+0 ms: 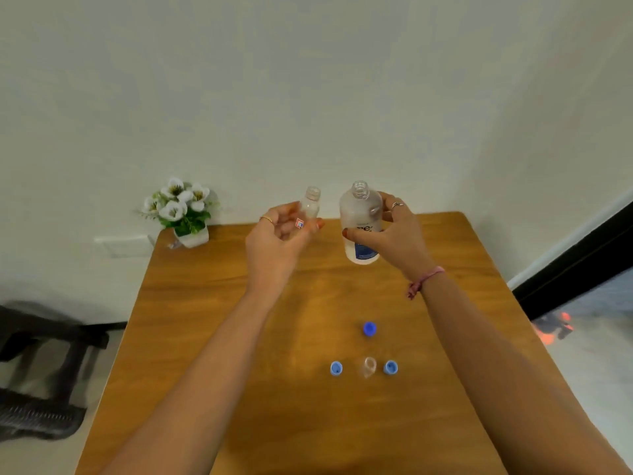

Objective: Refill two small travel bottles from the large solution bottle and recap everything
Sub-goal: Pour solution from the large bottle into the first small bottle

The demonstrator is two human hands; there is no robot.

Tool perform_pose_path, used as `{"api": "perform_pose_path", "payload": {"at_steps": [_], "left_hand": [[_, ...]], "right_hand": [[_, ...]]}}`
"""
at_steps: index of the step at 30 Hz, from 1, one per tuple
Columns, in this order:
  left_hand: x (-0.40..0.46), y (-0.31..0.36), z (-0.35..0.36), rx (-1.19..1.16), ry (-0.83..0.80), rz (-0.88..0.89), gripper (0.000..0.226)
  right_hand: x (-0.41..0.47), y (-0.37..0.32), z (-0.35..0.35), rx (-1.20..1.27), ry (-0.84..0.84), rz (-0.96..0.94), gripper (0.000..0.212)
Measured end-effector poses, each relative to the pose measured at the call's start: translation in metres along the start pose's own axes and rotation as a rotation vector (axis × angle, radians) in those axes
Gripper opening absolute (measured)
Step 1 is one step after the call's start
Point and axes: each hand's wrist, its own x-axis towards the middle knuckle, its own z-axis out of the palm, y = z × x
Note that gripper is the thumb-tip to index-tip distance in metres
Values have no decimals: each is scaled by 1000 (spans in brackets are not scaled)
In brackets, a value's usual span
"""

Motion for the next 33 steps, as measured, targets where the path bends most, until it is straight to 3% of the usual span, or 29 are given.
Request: {"api": "perform_pose_path", "payload": {"at_steps": [14, 22, 33], "left_hand": [[22, 125, 26, -125, 14, 176, 41], [17, 152, 40, -200, 29, 211, 31], [15, 162, 48, -210, 63, 230, 35]], "right_hand": [[40, -140, -102, -371, 48, -404, 77], [43, -170, -134, -471, 42, -524, 75], [52, -186, -152, -639, 52, -640, 75]]}}
